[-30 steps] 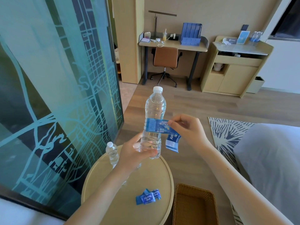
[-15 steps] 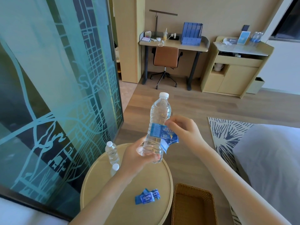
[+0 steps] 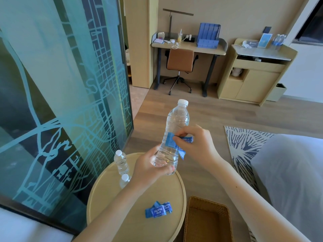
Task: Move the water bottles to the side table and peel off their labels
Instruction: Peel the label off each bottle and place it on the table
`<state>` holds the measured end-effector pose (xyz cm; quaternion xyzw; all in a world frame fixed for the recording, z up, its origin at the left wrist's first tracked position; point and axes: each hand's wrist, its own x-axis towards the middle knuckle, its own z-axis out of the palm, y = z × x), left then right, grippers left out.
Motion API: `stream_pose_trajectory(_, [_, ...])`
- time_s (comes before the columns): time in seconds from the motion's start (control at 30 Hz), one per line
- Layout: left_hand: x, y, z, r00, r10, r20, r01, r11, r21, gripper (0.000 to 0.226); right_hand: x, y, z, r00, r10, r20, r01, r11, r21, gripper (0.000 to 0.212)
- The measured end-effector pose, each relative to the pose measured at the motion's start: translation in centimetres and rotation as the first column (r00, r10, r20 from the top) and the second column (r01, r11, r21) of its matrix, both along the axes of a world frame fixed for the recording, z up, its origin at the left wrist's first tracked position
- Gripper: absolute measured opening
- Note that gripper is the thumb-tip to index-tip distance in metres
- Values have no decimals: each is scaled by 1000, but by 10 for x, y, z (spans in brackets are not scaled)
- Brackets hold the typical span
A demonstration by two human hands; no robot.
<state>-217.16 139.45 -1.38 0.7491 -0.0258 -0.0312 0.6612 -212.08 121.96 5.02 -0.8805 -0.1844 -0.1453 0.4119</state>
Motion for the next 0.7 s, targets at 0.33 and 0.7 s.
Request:
stream_pose_trajectory(0.33, [-2,1,-1,1000,7,-27,-7,1000,-11,61,-8,0,-3,995,96,38,-96,995,5,12])
stream_pose_trajectory(0.7, [-3,4,2,998,-21,-52,21,1000,3,56,-13,0,0,992,99,76,-103,993,54,14])
